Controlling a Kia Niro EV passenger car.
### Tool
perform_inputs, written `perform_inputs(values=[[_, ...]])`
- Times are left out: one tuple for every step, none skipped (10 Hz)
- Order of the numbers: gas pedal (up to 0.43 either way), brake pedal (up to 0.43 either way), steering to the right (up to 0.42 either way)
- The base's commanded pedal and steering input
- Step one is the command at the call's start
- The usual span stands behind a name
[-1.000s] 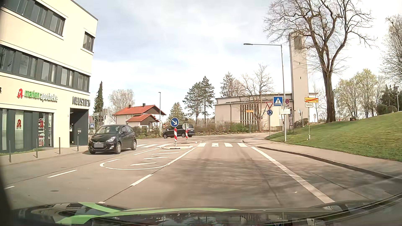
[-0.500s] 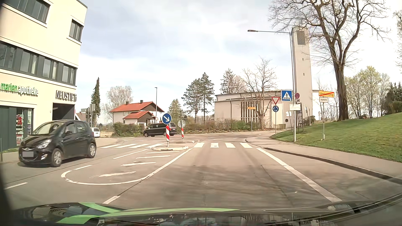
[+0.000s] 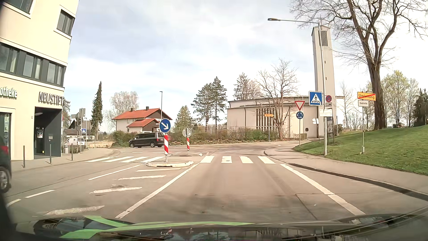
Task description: Follow the waypoints while adhering to traffic rules and regulations
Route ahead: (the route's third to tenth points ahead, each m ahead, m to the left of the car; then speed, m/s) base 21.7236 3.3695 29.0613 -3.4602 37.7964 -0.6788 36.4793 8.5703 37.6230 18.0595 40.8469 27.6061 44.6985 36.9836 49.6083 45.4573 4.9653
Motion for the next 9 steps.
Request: perform_inputs(values=[[0.0,0.0,0.006],[0.008,0.0,-0.002],[0.028,0.0,-0.001],[0.028,0.0,0.005],[0.028,0.0,0.007],[0.028,0.0,0.005],[0.028,0.0,0.0],[0.039,0.0,-0.002],[0.039,0.0,-0.002]])
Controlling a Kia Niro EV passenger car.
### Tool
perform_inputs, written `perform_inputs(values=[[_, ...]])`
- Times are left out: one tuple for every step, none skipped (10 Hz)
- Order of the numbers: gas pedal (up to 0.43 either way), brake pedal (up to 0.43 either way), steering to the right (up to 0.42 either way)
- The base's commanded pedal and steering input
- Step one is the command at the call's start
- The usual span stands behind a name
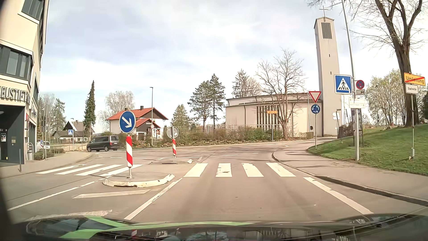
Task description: Follow the waypoints while adhering to traffic rules and regulations
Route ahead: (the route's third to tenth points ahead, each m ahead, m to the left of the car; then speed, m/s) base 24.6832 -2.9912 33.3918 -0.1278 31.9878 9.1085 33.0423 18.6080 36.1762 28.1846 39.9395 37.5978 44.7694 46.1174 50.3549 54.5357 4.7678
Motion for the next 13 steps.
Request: perform_inputs(values=[[0.039,0.0,0.0],[0.039,0.0,0.0],[0.039,0.0,-0.001],[0.039,0.0,-0.003],[0.039,0.0,-0.004],[0.039,0.0,-0.004],[0.039,0.0,-0.003],[0.039,0.0,-0.001],[0.039,0.0,0.0],[0.039,0.0,-0.001],[0.039,0.0,-0.002],[0.047,0.0,-0.002],[0.047,0.0,0.0]])
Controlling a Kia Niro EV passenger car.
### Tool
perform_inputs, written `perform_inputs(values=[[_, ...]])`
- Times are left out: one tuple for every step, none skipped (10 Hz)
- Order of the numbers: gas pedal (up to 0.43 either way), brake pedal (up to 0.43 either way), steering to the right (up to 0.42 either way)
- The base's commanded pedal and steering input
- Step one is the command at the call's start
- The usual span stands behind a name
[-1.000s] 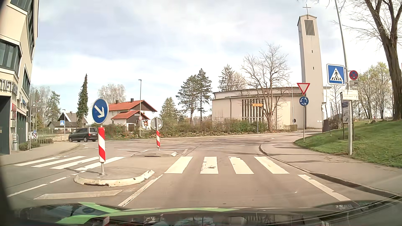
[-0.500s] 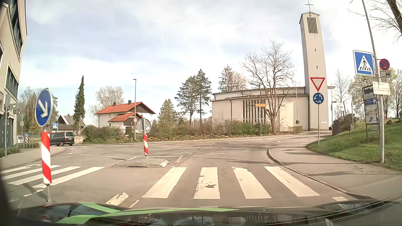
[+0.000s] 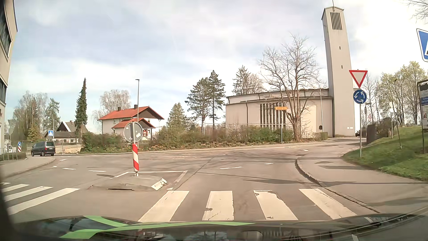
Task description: Follow the waypoints while adhering to traffic rules and regulations
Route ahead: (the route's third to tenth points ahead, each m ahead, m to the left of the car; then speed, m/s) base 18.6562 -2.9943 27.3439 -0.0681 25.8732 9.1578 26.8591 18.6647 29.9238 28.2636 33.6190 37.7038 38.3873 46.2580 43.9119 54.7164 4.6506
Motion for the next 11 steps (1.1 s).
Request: perform_inputs(values=[[0.059,0.0,0.008],[0.059,0.0,0.017],[0.067,0.0,0.028],[0.079,0.0,0.036],[0.079,0.0,0.041],[0.087,0.0,0.047],[0.087,0.0,0.059],[0.079,0.0,0.068],[0.067,0.0,0.074],[0.047,0.0,0.078],[0.047,0.0,0.079]])
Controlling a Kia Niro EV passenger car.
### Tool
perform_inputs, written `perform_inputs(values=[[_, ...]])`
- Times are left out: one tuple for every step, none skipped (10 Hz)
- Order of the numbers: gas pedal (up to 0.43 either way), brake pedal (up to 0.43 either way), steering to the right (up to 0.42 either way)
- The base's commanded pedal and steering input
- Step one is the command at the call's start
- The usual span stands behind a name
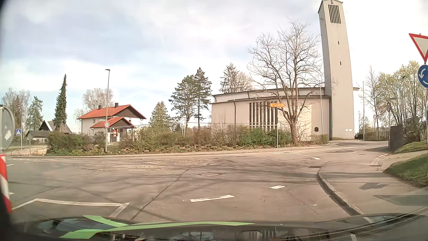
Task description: Follow the waypoints while adhering to traffic rules and regulations
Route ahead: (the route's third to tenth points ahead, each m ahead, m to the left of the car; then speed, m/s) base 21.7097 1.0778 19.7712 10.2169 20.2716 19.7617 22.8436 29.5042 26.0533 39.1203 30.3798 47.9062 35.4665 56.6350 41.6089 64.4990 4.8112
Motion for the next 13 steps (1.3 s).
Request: perform_inputs(values=[[0.047,0.0,0.08],[0.047,0.0,0.081],[0.039,0.0,0.083],[0.039,0.0,0.083],[0.039,0.0,0.083],[0.047,0.0,0.083],[0.047,0.0,0.083],[0.047,0.0,0.082],[0.047,0.0,0.079],[0.047,0.0,0.074],[0.047,0.0,0.065],[0.047,0.0,0.056],[0.039,0.0,0.042]])
